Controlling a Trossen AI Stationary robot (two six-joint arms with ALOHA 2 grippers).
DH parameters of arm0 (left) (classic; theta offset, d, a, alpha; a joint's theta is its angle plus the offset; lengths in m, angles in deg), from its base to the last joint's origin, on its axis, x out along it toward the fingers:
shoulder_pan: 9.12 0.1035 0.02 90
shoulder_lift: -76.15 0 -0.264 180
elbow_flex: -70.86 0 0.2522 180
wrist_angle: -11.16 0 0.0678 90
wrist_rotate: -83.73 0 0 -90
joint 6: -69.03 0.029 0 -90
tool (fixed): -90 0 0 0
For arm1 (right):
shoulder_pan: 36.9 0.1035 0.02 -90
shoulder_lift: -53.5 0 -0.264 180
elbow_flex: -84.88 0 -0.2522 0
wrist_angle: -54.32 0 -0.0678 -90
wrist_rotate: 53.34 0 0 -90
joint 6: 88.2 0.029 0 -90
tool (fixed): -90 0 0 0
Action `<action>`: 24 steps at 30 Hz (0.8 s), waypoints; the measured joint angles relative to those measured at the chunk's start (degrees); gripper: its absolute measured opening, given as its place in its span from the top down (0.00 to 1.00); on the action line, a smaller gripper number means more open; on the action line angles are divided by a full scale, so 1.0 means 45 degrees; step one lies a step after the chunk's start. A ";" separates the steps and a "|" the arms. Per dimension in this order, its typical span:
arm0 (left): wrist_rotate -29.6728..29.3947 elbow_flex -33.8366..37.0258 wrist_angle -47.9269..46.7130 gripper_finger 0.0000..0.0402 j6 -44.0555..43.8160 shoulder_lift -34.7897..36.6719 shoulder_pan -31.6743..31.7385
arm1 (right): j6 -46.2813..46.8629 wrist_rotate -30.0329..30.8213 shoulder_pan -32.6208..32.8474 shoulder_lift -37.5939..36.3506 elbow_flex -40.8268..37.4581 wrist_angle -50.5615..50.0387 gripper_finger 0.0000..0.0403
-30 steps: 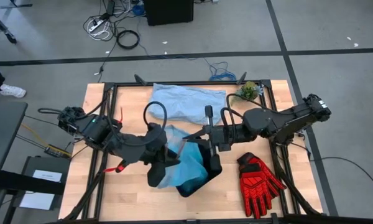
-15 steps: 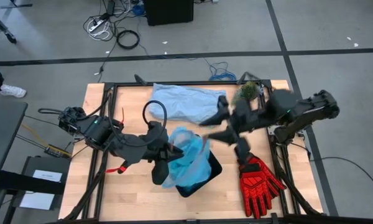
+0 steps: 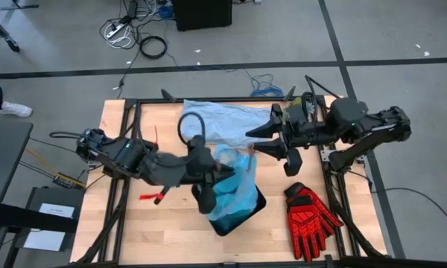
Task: Place trash/remove bag and relplace
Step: Close the light blue trash bag
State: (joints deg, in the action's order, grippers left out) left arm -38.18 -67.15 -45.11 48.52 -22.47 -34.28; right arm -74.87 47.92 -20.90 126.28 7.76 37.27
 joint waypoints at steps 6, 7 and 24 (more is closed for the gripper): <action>-0.0045 -0.0461 0.1297 0.89 0.1477 0.0126 0.0544 | -0.0670 0.0429 -0.0039 0.0076 -0.0010 0.0111 0.83; -0.0040 -0.0591 0.1297 0.91 0.1533 0.0139 0.0627 | -0.0868 0.0462 -0.0070 0.0076 -0.0010 0.0181 0.88; 0.1028 -0.1098 0.3435 0.88 0.2511 -0.0026 0.1792 | -0.2959 -0.0001 -0.0727 0.1180 0.2810 -0.0392 1.00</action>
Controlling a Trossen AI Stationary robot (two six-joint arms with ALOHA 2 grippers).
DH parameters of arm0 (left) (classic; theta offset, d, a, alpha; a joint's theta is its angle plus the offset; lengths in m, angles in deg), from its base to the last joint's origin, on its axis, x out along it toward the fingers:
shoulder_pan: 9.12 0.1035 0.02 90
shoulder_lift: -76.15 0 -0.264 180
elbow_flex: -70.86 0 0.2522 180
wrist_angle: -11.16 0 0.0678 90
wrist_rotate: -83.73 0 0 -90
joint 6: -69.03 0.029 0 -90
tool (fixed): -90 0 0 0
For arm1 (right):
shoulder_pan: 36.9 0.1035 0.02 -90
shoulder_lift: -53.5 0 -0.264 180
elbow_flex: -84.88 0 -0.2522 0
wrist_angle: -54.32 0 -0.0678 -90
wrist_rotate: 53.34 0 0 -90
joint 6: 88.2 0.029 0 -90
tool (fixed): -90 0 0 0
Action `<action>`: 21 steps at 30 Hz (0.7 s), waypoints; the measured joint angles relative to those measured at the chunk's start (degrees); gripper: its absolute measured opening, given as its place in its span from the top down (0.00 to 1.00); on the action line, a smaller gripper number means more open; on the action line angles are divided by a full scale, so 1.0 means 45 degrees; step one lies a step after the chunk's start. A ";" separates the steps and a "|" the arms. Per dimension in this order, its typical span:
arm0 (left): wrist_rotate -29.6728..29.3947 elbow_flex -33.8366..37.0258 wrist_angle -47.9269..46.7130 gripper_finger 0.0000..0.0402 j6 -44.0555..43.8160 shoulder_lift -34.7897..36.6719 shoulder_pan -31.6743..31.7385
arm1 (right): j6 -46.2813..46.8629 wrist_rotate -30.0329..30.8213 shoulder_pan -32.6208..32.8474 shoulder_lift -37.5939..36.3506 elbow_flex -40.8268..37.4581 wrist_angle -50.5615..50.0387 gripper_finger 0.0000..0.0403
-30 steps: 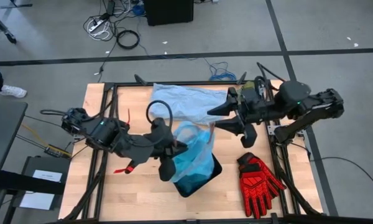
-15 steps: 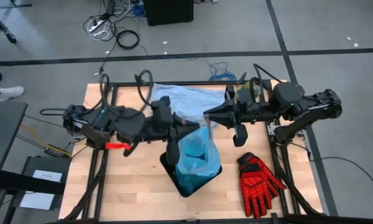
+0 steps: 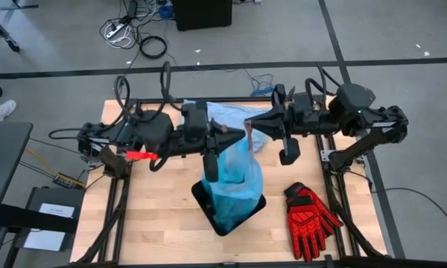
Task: Place trash/remove bag and relplace
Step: Close the light blue trash bag
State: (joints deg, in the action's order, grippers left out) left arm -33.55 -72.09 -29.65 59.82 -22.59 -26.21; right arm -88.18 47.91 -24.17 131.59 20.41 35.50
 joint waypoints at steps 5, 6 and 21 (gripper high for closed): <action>0.0716 -0.0005 0.0273 0.71 0.0033 -0.0013 0.0321 | -0.0185 -0.0499 -0.0263 0.0731 0.1275 -0.0573 1.00; 0.0859 -0.0005 0.0268 0.67 0.0029 -0.0013 0.0343 | -0.0283 -0.0515 -0.0301 0.0865 0.1464 -0.0683 1.00; 0.0990 -0.0010 -0.0440 0.34 -0.0449 -0.0330 0.0315 | -0.1149 -0.0547 -0.0553 0.1341 0.2149 -0.0946 1.00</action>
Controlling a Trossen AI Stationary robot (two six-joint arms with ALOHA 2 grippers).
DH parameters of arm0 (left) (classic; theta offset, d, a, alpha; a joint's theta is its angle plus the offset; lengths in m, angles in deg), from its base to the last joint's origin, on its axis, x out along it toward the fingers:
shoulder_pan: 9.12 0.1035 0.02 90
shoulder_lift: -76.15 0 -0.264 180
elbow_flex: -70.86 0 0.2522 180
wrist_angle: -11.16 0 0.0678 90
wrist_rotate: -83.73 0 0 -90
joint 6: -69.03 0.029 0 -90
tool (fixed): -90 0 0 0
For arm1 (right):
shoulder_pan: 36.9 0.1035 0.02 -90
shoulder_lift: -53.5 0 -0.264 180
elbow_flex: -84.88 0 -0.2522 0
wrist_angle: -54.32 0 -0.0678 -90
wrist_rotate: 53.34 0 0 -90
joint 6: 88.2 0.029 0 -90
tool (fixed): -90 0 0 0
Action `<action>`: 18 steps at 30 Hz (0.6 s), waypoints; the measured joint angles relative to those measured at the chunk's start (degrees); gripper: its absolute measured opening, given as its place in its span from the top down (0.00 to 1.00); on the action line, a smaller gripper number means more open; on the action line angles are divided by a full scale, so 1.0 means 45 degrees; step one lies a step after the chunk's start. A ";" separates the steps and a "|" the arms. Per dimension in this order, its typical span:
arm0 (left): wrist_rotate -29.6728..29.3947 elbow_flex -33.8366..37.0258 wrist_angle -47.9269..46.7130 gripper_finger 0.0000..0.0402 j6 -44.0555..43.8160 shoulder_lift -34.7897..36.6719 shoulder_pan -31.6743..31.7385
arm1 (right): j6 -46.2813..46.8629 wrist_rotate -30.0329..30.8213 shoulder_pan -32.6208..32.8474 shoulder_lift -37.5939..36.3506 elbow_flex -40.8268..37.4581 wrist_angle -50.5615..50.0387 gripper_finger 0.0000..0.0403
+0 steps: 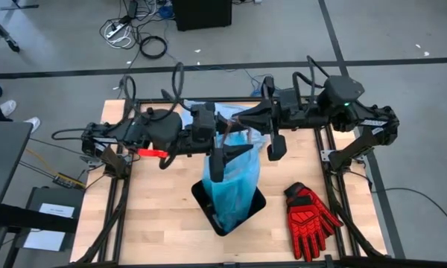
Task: Place trash/remove bag and relplace
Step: Close the light blue trash bag
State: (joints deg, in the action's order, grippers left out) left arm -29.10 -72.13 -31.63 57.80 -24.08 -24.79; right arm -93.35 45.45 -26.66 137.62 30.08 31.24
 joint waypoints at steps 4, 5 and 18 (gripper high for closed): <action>-0.0045 0.0008 0.0045 0.36 0.0073 -0.0014 -0.0308 | -0.0385 0.0411 0.0005 -0.0426 0.0000 0.0010 1.00; -0.0108 0.0005 0.0058 0.37 0.0091 -0.0006 -0.0367 | -0.0438 0.0430 0.0005 -0.0519 0.0000 -0.0068 1.00; -0.2683 0.0005 0.0312 0.34 0.1045 -0.0004 -0.0057 | -0.0455 0.0323 0.0392 -0.0599 0.0010 -0.1269 1.00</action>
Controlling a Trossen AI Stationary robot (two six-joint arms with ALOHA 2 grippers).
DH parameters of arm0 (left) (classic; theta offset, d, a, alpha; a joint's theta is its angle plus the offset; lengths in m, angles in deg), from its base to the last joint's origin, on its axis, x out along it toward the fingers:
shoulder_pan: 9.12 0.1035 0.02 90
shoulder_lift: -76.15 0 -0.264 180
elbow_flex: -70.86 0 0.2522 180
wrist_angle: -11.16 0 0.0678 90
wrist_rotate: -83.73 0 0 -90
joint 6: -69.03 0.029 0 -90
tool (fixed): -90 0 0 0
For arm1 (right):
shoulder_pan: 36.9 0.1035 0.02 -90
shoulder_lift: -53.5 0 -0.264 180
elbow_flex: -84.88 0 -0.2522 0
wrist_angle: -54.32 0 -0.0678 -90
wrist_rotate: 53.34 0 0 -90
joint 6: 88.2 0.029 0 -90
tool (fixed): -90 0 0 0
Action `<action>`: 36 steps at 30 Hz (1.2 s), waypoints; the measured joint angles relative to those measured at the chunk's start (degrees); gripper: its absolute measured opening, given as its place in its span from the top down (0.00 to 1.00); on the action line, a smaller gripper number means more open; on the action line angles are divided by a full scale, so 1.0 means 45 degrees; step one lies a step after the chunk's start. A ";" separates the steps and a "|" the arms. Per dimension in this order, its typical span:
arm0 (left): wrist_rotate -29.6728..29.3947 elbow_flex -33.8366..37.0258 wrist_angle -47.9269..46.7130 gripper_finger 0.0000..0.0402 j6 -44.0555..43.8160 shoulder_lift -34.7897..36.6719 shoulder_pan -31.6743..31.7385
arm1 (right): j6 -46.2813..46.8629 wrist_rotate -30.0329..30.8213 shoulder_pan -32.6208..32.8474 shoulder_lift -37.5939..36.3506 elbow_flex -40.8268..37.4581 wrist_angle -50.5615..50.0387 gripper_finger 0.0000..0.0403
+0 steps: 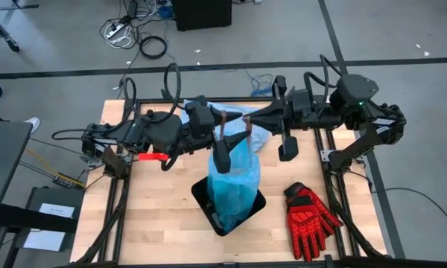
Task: Place trash/remove bag and relplace
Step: Close the light blue trash bag
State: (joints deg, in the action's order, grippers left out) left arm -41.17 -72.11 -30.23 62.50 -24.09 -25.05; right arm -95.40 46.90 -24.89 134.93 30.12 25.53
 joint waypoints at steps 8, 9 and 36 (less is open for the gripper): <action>0.2358 0.0000 0.1135 0.27 0.0063 -0.0422 0.0458 | -0.0001 -0.0014 -0.0120 0.0188 -0.0037 -0.0024 1.00; 0.2353 0.0000 0.1202 0.27 -0.0007 -0.0533 0.0525 | 0.0002 -0.0172 -0.0132 0.0249 -0.0054 -0.0136 1.00; 0.2406 -0.0034 0.1286 0.64 0.0077 -0.0427 0.0701 | -0.0187 0.0112 -0.0284 0.0189 -0.0053 0.0193 1.00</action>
State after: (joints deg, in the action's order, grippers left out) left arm -30.34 -72.26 -24.44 62.85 -26.02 -21.90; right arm -96.24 47.41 -26.17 135.78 29.88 26.40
